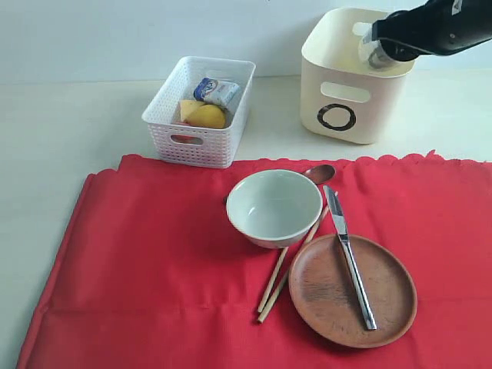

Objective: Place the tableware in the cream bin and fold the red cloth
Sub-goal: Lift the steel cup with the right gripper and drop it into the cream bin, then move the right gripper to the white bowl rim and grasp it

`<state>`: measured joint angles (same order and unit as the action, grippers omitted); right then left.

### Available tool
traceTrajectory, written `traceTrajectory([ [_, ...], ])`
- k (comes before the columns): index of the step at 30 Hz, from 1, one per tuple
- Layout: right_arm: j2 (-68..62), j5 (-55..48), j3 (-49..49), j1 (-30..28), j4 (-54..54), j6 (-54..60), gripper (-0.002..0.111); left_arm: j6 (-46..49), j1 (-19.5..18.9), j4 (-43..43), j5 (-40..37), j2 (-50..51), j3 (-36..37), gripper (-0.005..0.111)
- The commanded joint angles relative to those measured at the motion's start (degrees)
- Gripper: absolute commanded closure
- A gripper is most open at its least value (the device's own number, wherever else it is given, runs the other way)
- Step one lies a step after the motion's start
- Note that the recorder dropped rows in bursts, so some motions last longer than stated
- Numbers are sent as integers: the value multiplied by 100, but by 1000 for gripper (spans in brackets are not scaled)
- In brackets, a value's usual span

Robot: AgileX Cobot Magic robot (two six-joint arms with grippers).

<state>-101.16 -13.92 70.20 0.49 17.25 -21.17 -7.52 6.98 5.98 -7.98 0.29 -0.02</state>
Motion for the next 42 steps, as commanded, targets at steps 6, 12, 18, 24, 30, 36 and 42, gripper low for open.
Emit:
traceTrajectory([
  [6,-446,416,-1,-27,75,-47,90,3,41,-21,11,-29,2,106],
  [12,-481,484,-1,-27,75,-47,57,-13,41,-21,11,-29,2,106],
  [18,-414,97,-1,-27,64,-151,46,1,41,-21,11,-29,2,106],
  [24,263,-590,-1,-27,64,-140,46,-11,41,-21,11,-29,2,106],
  [30,1324,-1246,-1,-27,64,-130,46,0,41,-21,11,-29,2,106],
  [36,2158,-1395,-1,-17,-169,-130,46,0,41,-21,11,-29,2,106],
  [42,2436,-1668,-1,-17,-780,495,46,-12,41,-21,11,-29,2,106],
])
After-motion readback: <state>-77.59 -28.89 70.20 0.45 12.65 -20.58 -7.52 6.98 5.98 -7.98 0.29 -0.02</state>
